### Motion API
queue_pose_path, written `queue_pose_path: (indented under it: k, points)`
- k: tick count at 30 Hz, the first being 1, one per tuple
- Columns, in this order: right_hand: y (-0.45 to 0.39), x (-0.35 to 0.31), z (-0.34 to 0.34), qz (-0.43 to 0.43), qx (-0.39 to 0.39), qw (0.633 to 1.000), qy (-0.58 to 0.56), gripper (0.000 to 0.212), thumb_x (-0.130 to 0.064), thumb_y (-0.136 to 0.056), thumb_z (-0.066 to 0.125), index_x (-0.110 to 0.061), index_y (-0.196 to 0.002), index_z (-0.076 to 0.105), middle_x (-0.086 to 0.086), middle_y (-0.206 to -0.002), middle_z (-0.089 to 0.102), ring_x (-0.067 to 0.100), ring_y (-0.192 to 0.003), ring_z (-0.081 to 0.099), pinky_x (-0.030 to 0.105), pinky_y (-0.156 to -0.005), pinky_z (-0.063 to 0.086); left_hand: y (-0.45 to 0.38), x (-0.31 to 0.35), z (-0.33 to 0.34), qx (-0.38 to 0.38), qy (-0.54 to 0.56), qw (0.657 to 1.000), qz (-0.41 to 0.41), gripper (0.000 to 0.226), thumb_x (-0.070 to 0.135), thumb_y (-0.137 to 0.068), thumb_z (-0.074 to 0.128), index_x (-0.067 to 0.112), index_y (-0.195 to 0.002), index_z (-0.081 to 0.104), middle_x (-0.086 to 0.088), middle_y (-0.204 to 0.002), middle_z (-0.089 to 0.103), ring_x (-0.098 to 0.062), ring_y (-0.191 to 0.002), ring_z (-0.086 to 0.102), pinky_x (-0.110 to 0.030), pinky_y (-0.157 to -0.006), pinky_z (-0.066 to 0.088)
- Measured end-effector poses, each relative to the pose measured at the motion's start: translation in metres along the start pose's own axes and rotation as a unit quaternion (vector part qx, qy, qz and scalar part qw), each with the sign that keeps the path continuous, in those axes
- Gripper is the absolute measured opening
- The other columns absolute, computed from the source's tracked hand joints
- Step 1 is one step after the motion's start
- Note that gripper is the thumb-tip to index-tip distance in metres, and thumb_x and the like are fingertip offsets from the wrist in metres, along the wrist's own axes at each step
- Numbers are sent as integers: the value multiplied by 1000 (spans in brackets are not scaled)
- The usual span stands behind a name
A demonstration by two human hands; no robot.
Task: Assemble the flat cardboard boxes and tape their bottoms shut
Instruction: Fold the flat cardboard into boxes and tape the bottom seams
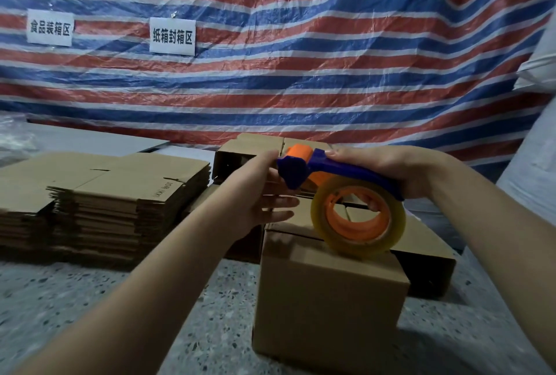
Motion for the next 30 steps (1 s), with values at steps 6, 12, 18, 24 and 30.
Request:
queue_pose_path:
  k: [6,12,18,24,30]
  points:
    - [-1,1,-2,-2,-5,1000,-2,76,-74,-63,62,-16,-112,65,4,-82,76,13,-59,67,26,-53,55,-3,1,1,-14,43,999,-2,31,18,-97,51,2,-120,64,-14,-100,70,-22,-77,67,-35,-69,56]
    - [-3,1,-2,-7,-7,1000,1,76,-74,-64,61,-16,-113,64,4,-81,76,12,-58,67,26,-52,54,-3,-4,2,-16,22,1000,-14,33,38,-93,58,7,-99,68,-7,-88,69,-18,-74,66,-36,-76,56]
    - [-1,-1,0,-17,-20,1000,-5,70,-72,-66,60,-18,-111,62,2,-77,76,11,-56,68,24,-48,53,-4,-15,2,53,64,997,3,30,38,-97,52,11,-96,65,-2,-75,70,-16,-65,66,-39,-79,55]
    - [-1,1,-2,-5,-16,1000,-8,60,-68,-84,56,-16,-112,62,2,-75,75,11,-55,67,24,-47,52,0,-11,-1,117,62,991,35,35,37,-105,39,14,-91,61,2,-66,73,-16,-74,70,-45,-85,52]
    - [-1,2,-3,-10,-18,1000,-17,66,-70,-77,58,-14,-111,63,3,-75,74,11,-54,65,25,-47,52,2,-10,0,132,73,987,49,59,53,-103,29,15,-75,64,-3,-72,75,-22,-84,70,-51,-90,48]
Point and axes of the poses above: each hand's wrist, its own y-axis away from the middle knuckle, its own z-axis out of the palm, x = y × z, the point moved 8 cm from there along -y, towards the middle knuckle
